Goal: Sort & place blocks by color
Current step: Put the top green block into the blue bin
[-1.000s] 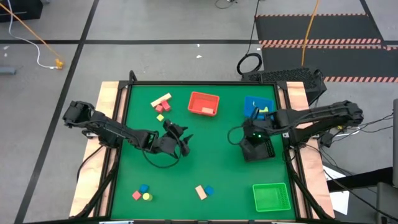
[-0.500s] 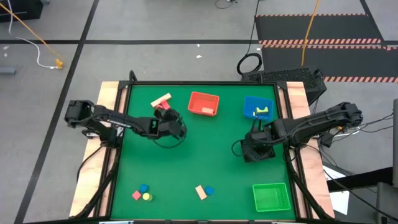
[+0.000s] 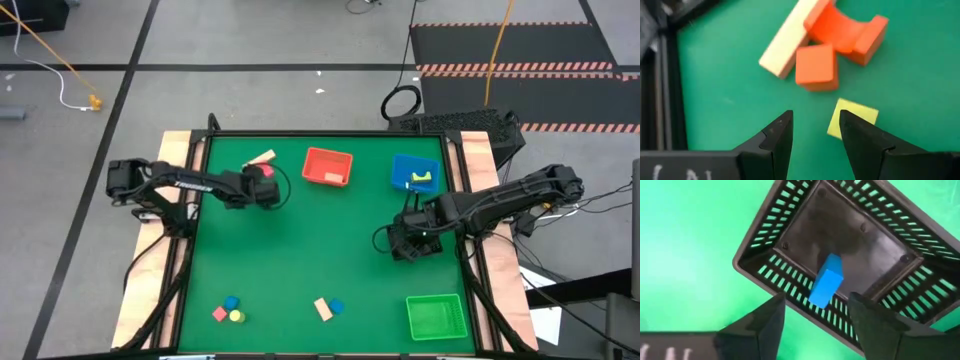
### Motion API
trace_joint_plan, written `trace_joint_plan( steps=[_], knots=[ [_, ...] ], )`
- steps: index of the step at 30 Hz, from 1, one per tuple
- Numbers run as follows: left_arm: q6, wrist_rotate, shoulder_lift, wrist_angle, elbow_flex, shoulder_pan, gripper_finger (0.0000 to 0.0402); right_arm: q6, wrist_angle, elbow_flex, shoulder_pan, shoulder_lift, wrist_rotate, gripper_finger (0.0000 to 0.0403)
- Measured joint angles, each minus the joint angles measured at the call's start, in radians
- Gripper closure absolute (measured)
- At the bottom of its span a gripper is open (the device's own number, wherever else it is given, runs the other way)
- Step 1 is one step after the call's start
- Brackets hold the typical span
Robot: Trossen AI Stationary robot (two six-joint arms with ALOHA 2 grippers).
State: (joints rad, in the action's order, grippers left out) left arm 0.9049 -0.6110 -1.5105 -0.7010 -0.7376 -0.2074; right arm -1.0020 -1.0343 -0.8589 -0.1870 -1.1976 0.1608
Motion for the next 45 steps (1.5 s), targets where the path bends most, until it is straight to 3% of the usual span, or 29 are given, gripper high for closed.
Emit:
trace_joint_plan(
  steps=[3,12,22,32,36,41,45],
  knots=[
    [0.003,0.079,0.000,0.019,0.011,-0.027,0.0240,0.000,0.024,0.000,0.005,0.000,-0.002,0.0177],
    [-0.077,0.142,0.000,0.164,0.016,-0.049,0.0217,0.031,0.073,0.000,0.004,0.000,0.000,0.0170],
    [-0.088,0.140,-0.003,0.172,0.016,-0.075,0.0160,0.031,0.099,0.000,0.004,0.000,0.000,0.0170],
    [-0.068,0.187,-0.121,0.179,0.010,-0.095,0.0156,0.031,0.132,0.000,0.004,0.000,0.001,0.0170],
    [-0.057,0.188,-0.126,0.183,0.010,-0.088,0.0185,0.044,0.137,0.000,0.004,0.000,0.001,0.0170],
    [-0.068,0.187,-0.121,0.176,0.013,-0.073,0.0271,0.045,0.138,0.000,0.004,0.000,0.001,0.0170],
    [-0.065,0.186,-0.121,0.174,0.010,-0.057,0.0270,0.036,0.160,0.000,0.004,0.000,0.011,0.0170]
  ],
)
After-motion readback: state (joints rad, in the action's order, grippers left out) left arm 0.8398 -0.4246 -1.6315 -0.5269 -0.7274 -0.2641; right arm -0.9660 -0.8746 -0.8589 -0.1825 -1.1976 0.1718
